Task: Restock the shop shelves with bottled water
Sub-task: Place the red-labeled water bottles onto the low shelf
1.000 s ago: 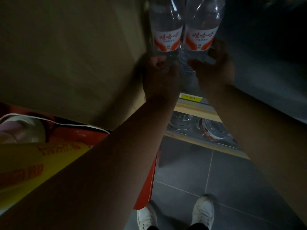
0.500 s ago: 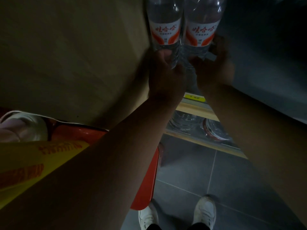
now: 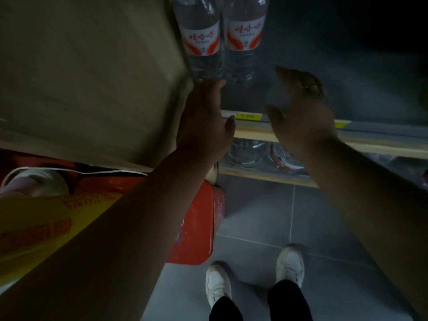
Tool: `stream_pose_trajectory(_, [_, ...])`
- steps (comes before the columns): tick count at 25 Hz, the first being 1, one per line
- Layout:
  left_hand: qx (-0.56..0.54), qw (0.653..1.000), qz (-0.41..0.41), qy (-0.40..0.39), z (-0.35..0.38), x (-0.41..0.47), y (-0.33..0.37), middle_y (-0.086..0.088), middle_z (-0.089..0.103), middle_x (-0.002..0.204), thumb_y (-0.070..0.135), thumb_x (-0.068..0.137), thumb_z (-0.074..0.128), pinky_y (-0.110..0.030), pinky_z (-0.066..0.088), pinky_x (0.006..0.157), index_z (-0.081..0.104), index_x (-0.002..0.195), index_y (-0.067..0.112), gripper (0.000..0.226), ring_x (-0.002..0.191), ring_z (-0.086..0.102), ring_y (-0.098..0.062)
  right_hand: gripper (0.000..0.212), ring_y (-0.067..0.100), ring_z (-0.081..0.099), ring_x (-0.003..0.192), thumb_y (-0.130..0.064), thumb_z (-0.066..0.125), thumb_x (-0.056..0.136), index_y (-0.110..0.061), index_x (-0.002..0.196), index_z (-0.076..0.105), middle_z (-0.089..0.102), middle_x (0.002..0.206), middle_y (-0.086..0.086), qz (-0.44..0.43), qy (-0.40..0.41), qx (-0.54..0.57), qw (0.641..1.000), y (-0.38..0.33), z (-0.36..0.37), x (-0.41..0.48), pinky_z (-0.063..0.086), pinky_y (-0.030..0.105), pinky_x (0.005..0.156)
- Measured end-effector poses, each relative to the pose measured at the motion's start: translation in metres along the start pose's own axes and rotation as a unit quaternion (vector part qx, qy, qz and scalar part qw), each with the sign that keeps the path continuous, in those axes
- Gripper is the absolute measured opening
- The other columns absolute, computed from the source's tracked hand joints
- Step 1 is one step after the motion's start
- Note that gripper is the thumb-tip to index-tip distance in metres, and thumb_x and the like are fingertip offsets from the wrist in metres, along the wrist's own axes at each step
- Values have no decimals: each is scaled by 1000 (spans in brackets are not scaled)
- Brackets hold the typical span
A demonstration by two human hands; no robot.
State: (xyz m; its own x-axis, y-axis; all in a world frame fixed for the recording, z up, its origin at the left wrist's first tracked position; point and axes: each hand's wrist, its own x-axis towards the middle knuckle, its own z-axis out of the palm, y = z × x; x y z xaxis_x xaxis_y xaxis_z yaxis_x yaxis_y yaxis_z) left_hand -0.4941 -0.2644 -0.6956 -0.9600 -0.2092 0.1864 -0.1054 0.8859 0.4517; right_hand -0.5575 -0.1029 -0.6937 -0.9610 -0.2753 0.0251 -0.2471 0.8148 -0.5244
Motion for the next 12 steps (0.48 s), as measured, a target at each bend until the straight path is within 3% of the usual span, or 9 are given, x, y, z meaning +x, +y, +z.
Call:
stream_pose_trajectory(3, [72,992,89,-43,1,-21,2,-26,48,139,21,75,71,-55,44,101,45,138,0,72,130,45,-45,71,36,24,144,-28,64,87,-23,150,32,34,154,11,11,3,-54,998,6,-4,-44,24,53,115])
stream_pose_trajectory(6, [95,980,150,-93,2,-39,13,-28,47,140,27,77,67,-55,40,106,42,140,-1,74,133,42,-46,75,37,22,145,-29,67,83,-24,150,33,30,156,12,46,16,-70,996,12,-10,-88,20,55,115])
stream_pose_trajectory(12, [52,963,211,-160,12,-85,75,-21,43,147,19,70,81,-57,36,109,41,141,5,83,139,35,-42,84,26,0,150,-37,63,88,-34,154,12,6,163,4,197,-12,-62,978,34,-41,-173,4,47,120])
